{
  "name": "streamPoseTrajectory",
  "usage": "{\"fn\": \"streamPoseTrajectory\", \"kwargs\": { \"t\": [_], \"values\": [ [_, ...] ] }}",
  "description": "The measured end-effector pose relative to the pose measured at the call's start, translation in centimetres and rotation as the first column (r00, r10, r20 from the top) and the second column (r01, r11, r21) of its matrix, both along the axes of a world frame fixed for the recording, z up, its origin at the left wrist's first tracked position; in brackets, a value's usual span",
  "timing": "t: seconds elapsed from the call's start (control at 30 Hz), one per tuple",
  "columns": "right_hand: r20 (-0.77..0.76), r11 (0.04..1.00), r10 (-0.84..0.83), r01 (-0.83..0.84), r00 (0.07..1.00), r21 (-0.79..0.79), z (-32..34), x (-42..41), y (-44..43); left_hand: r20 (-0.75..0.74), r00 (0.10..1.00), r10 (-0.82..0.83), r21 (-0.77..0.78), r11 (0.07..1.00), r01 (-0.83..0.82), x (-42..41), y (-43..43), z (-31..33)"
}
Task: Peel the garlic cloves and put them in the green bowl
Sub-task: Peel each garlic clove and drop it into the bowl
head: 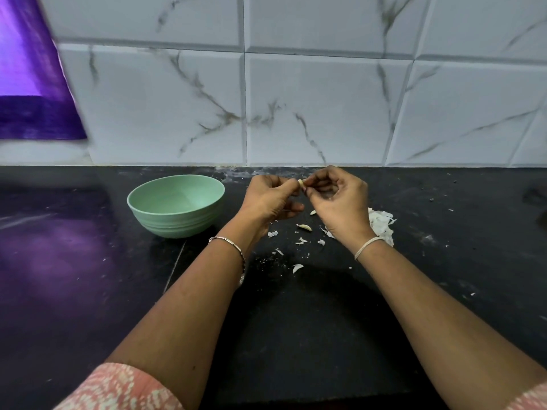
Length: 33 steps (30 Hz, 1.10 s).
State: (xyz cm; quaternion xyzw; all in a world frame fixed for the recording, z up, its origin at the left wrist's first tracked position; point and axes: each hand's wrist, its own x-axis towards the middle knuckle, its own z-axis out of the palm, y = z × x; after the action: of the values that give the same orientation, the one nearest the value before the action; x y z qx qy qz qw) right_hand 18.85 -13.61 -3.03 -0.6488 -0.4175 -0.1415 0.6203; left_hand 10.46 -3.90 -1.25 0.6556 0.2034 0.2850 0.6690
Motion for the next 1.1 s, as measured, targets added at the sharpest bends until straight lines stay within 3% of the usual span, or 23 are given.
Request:
{"fn": "streamPoseTrajectory", "kwargs": {
  "t": [0.13, 0.37, 0.7, 0.83, 0.97, 1.1],
  "values": [
    [-0.166, 0.991, 0.111, -0.096, 0.98, 0.094, 0.3, -0.3, 0.1, 0.015, 1.0, 0.004, -0.019, 1.0, -0.004, 0.1, -0.3, 0.1],
    [-0.475, 0.916, 0.363, -0.214, 0.802, 0.339, 0.5, -0.3, -0.1, 0.005, 1.0, -0.009, -0.02, 1.0, 0.009, 0.2, -0.4, 0.2],
    [-0.648, 0.875, 0.455, -0.172, 0.611, 0.452, 1.0, -0.4, -0.4, -0.03, 0.997, -0.065, 0.047, 0.997, 0.066, 0.2, -1.1, 0.2],
    [-0.687, 0.828, 0.538, -0.155, 0.488, 0.539, 1.1, 0.1, -0.7, -0.131, 0.987, -0.098, 0.172, 0.978, 0.12, 0.4, -1.3, -0.2],
    [-0.688, 0.831, 0.542, -0.186, 0.483, 0.524, 1.4, 0.3, -1.0, -0.217, 0.963, -0.16, 0.21, 0.956, 0.206, 0.5, -0.8, -0.5],
    [-0.683, 0.862, 0.497, -0.219, 0.535, 0.456, 1.3, 0.6, -1.1, -0.183, 0.971, -0.153, 0.165, 0.969, 0.183, 0.1, -0.3, -0.2]
  ]
}}
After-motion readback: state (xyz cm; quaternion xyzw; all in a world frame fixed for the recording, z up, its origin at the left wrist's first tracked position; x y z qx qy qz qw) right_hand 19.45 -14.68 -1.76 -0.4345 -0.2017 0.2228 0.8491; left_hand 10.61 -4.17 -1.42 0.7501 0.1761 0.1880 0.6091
